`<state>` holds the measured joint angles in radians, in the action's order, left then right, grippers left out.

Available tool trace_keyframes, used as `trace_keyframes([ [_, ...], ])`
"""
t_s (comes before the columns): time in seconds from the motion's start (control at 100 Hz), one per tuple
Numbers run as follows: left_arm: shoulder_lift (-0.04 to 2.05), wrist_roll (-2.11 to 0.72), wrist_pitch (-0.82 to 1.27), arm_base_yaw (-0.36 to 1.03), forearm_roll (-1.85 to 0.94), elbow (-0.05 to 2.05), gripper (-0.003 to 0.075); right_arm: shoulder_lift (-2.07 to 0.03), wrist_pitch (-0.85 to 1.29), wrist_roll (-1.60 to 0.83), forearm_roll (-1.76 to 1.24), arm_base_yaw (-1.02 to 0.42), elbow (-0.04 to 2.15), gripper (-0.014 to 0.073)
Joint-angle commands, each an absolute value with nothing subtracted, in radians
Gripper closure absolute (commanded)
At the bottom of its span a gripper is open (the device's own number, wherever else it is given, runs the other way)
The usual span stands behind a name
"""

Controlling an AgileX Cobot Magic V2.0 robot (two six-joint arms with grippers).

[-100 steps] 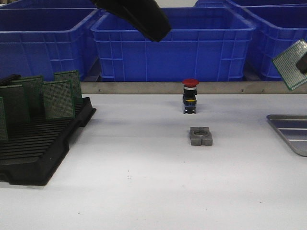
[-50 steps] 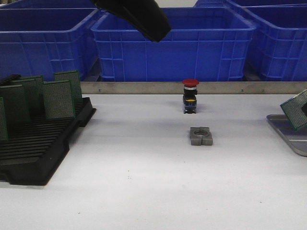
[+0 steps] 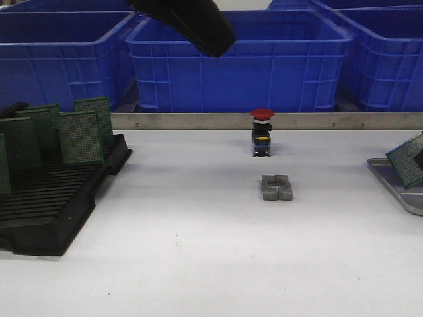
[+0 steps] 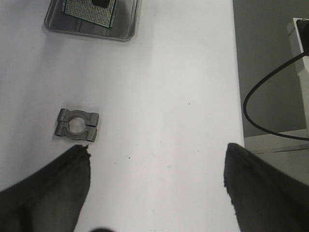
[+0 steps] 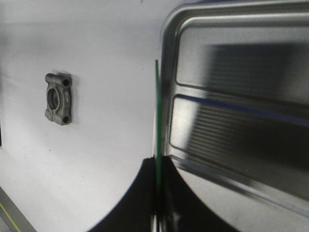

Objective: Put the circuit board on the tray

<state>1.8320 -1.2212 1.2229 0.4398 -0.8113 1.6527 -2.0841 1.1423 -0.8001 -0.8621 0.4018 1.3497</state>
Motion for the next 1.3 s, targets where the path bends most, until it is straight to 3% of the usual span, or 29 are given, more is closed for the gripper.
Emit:
trace_keyframes([
  [0.0,1.779,-1.214,1.277,0.449,-0.88,1.682,0.0184,-2.034,1.172,-0.804,-0.898,0.408,1.375,0.0659],
  [0.35,1.779,-1.214,1.277,0.449,-0.88,1.682,0.0184,-2.034,1.16,-0.796,-0.885,0.408,1.375,0.063],
  [0.44,1.779,-1.214,1.277,0.449,-0.88,1.682,0.0184,-2.034,1.158,-0.794,-0.882,0.408,1.375,0.0556],
  [0.67,1.779,-1.214,1.277,0.449,-0.88,1.682,0.0184,-2.034,1.144,-0.793,-0.88,0.408,1.375,0.0244],
  [0.78,1.779,-1.214,1.277,0.449,-0.88,1.682,0.0184,-2.034,1.121,-0.793,-0.879,0.408,1.375,0.0167],
  [1.29,1.779,-1.214,1.277,0.449,-0.88,1.682,0.0184,-2.003,1.069,-0.778,-0.834,0.408,1.375,0.0146],
])
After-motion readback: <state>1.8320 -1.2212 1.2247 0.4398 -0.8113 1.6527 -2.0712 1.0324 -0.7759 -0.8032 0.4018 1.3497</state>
